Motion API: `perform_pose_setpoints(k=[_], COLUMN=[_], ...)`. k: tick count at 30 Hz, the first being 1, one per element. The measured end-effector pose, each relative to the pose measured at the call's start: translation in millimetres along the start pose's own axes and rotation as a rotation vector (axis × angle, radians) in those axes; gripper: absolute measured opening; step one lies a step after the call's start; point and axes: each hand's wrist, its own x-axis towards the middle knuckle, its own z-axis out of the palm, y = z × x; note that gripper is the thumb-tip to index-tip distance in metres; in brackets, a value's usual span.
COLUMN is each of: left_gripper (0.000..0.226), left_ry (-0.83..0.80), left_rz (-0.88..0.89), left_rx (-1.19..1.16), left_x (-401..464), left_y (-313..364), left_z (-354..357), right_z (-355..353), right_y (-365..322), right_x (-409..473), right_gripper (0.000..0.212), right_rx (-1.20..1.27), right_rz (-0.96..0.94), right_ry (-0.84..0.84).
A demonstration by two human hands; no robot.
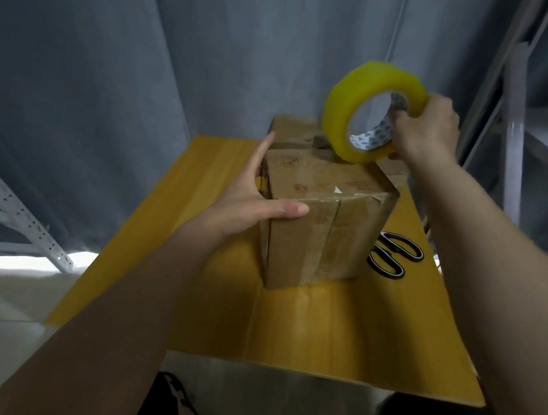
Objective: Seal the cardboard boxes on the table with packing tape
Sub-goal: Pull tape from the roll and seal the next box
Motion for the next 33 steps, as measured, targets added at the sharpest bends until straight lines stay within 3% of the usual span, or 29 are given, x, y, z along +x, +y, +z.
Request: perform_pose_setpoints(k=[9,19,21,25,27,33], left_gripper=[0.127,0.131,0.132,0.130,0.140,0.141], left_ry=[-0.029,-0.097,-0.173,-0.336,-0.388,-0.361], left_rz=[-0.051,-0.084,-0.121,-0.231,-0.255,-0.101], left_rx=[0.065,0.115,0.231,0.803,0.986,0.944], left_x=[-3.3,2.3,7.2,27.6,37.9,51.4], left_y=[0.8,3.8,14.0,55.1,76.2,75.0], left_z=[-5.3,-14.7,-22.1,-30.9,-18.9,26.8], right_z=[1.3,-0.8,-0.2,2.8,6.5,11.3], right_y=[10.9,16.2,19.1,25.4,26.1,25.5], right_x=[4.4,6.4,5.4,7.4,5.6,-6.5], right_gripper=[0.035,0.034,0.033,0.032,0.032,0.027], right_rx=[-0.212,-0.213,-0.140,0.021,0.087,0.316], right_rz=[-0.216,-0.281,-0.246,-0.158,-0.127,-0.126], right_ry=[0.161,0.149,0.150,0.109,0.084,0.077])
